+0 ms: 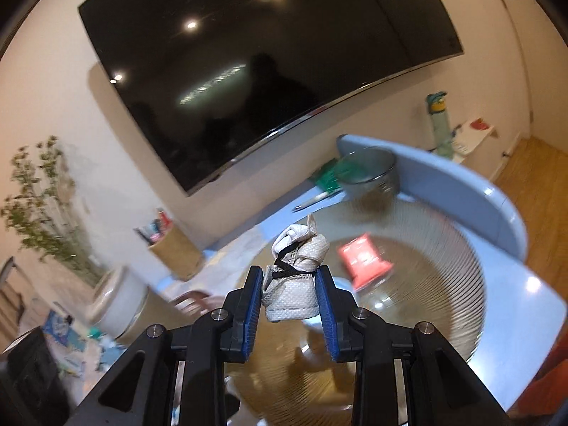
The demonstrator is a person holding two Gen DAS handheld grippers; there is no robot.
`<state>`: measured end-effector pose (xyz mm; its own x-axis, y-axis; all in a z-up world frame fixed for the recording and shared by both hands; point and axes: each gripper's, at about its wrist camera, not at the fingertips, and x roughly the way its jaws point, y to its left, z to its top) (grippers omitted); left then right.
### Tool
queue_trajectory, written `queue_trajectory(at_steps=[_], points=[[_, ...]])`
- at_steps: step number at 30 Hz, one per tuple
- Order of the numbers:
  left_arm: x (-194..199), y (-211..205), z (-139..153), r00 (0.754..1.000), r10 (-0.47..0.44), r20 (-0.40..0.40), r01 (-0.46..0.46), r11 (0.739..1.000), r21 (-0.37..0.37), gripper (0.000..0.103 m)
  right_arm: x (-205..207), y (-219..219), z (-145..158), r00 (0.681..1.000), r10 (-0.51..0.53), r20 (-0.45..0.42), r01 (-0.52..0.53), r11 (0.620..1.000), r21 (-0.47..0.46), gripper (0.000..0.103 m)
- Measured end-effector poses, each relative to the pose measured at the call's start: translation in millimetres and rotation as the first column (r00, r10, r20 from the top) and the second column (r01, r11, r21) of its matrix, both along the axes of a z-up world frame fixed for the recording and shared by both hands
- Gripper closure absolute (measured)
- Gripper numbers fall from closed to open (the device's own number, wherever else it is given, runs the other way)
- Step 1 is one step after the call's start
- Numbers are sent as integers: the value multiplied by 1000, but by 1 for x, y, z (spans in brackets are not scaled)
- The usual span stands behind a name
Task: Organize soft objects
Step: 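Open both tools to drop the items into the glass bowl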
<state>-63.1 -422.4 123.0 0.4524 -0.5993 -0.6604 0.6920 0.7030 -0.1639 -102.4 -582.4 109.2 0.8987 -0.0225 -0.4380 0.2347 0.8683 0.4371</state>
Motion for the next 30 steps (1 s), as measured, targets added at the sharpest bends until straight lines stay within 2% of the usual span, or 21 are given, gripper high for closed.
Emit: queue_trajectory(at_steps=[3,10,13,14,15,16,17,18,20,26,30], points=[[0,-15,0,1000,1,29,-2,1000,17,55,6,-14,0,999,-30,-15,30,1000,9,73],[8,-27,-11,1000,3,23,-3,999,38,53,15,-38,-8,997,-56,-46,58,997,42,73],[13,-32,-18,999,-8,-39,10,999,47,45,18,-42,-14,996,-57,-62,60,997,49,73],[13,-34,-19,998,-19,-53,21,999,47,32,20,-44,-17,996,-50,-68,54,997,63,70],[12,-36,-19,999,-25,-48,28,998,56,25,22,-46,-20,997,-43,-71,49,996,77,62],[10,-38,-20,999,-26,-32,28,997,68,18,24,-48,-24,996,-42,-78,49,994,97,33],[7,-39,-19,999,-29,-13,30,996,80,16,25,-50,-26,995,-46,-84,55,993,108,5],[5,-41,-18,999,-36,1,35,995,92,15,24,-51,-28,995,-53,-80,62,991,119,0],[2,-42,-17,999,-49,3,48,994,99,15,20,-53,-29,997,-55,-56,62,989,135,0],[2,-38,-19,999,-46,-21,47,995,93,15,12,-61,-31,995,-86,-56,96,973,210,0],[-2,-36,-20,998,-53,-27,56,993,103,15,10,-53,-26,994,-84,-66,94,979,181,0]])
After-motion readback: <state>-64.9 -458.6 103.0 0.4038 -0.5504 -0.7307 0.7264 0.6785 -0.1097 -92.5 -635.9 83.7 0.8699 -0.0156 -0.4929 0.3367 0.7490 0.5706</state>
